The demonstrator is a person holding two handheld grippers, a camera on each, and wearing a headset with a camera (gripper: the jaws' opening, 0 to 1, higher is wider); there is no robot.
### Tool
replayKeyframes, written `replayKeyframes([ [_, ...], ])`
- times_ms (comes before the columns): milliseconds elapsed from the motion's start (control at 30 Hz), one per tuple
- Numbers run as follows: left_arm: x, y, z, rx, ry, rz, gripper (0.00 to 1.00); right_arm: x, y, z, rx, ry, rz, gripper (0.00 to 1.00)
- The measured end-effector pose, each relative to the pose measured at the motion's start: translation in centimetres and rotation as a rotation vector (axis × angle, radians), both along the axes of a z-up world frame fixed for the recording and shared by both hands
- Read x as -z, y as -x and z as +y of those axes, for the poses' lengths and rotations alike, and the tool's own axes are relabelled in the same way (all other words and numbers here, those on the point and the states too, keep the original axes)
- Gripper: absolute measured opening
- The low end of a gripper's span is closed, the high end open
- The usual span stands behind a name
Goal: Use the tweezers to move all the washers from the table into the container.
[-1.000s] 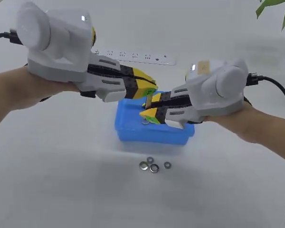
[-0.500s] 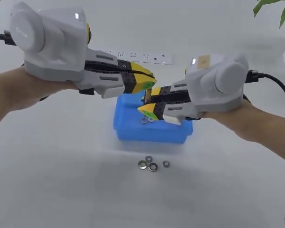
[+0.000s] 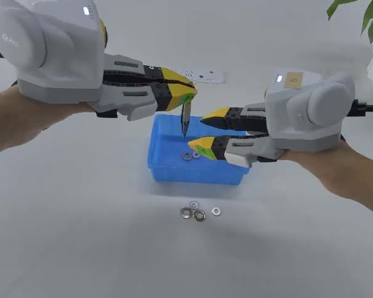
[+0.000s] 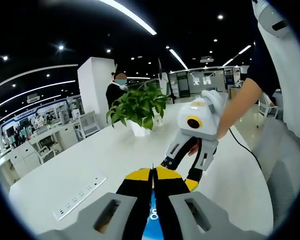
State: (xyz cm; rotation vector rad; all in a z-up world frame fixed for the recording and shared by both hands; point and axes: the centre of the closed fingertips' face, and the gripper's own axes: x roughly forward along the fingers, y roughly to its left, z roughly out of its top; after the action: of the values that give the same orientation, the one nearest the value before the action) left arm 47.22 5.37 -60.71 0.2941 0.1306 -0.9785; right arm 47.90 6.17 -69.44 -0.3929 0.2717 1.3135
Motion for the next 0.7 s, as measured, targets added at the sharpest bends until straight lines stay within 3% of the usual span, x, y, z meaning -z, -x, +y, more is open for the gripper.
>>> replayKeyframes([
  [100, -0.3, 0.5, 0.2, -0.022, 0.033, 0.006, 0.04, -0.3, 0.3, -0.8, 0.027, -0.007, -0.004, 0.33],
  [267, -0.2, 2.4, -0.5, -0.018, 0.063, 0.024, 0.04, -0.7, 1.5, -2.1, 0.045, -0.010, 0.001, 0.41],
  [367, 0.5, 3.5, -0.9, -0.020, 0.043, 0.034, 0.04, -1.1, 2.5, -2.9, 0.042, -0.019, -0.002, 0.46],
  [500, 0.5, 4.7, -1.4, -0.009, 0.052, 0.039, 0.04, -1.7, 3.9, -3.5, 0.027, -0.032, 0.012, 0.50],
  [600, 0.7, 5.4, -1.7, 0.004, 0.061, 0.033, 0.04, -1.4, 4.9, -4.2, 0.010, -0.014, 0.017, 0.54],
  [700, 1.3, 5.8, -1.9, 0.004, 0.059, 0.046, 0.04, -0.6, 6.0, -4.9, -0.002, 0.011, 0.027, 0.59],
])
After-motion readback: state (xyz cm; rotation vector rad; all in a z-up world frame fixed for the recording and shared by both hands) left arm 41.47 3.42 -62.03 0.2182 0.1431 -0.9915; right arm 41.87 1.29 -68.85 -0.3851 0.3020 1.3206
